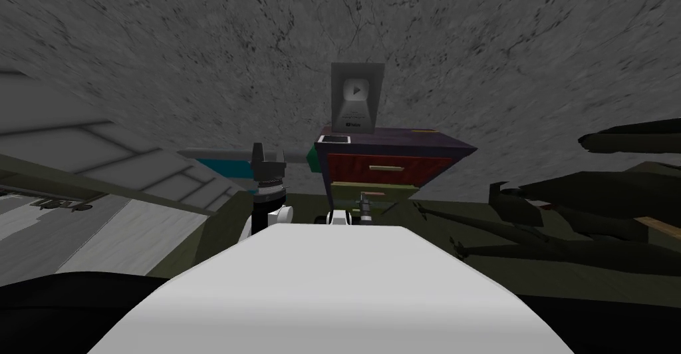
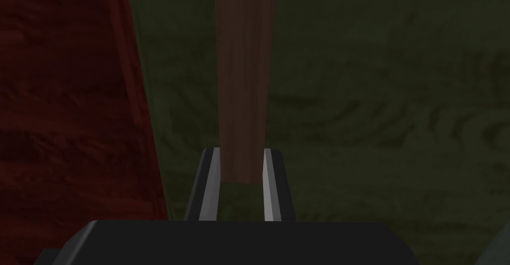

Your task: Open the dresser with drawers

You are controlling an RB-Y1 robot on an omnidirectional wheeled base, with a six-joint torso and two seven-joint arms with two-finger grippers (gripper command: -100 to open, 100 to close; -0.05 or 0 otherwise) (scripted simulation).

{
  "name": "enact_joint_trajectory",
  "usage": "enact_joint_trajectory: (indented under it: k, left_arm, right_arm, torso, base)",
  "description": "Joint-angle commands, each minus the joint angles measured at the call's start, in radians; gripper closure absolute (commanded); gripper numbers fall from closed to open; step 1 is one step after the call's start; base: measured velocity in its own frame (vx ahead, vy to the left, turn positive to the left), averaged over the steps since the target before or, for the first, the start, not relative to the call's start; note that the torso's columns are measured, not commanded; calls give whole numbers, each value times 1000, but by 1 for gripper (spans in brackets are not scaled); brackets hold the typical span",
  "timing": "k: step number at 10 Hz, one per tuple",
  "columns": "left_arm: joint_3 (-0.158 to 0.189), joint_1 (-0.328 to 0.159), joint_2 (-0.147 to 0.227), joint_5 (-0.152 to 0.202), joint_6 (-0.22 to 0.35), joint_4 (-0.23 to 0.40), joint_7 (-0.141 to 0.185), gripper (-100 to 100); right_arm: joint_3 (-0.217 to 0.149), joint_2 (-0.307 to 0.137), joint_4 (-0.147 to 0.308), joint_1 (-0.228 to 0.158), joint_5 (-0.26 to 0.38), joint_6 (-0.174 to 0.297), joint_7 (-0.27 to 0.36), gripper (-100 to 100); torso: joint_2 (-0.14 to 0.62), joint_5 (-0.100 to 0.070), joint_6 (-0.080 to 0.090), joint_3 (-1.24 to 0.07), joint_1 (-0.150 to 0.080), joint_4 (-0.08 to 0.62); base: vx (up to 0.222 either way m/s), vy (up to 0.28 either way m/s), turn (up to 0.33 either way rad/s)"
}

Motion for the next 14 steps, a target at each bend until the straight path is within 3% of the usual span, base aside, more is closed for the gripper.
enact_joint_trajectory:
  k: [1, 2, 5, 6, 10, 11, 14]
  left_arm:
    - [0, 0, 0, 0, 0, 0, 0, 0]
    - [0, 0, 0, 0, 0, 0, 0, 0]
    - [0, 0, 0, 0, 0, 0, 0, 0]
    - [0, 0, 0, 0, 0, 0, 0, 0]
    - [0, 0, 0, 0, 0, 0, 0, 0]
    - [0, 0, 0, 0, 0, 0, 0, 0]
    - [0, 0, 0, 0, 0, 0, 0, 0]
  right_arm:
    - [3, -5, -29, 16, 4, -16, 10, 100]
    - [4, -3, -19, 12, 3, -14, 7, 100]
    - [16, -12, -46, 44, 20, -13, 8, 100]
    - [10, -11, -74, 48, 13, -38, 28, -100]
    - [-7, -6, -193, 71, -1, -133, 103, -100]
    - [-7, -6, -195, 71, -1, -133, 103, -100]
    - [-19, -2, -280, 88, -12, -205, 160, -100]
  torso:
    - [0, 0, 1, 0, -1, 1]
    - [-2, 1, 1, -1, 1, 1]
    - [-1, 0, 0, 0, 2, 0]
    - [-2, 0, 0, -1, 1, 0]
    - [-8, 0, 0, -5, 1, -2]
    - [-5, 1, 0, -3, 1, 0]
    - [-3, 2, -2, -2, 1, 1]
  base:
    - [-176, 15, -34]
    - [-81, 15, -15]
    - [-178, 9, -42]
    - [-91, -7, -46]
    - [3, -17, -57]
    - [0, -12, -13]
    - [-17, -12, -51]
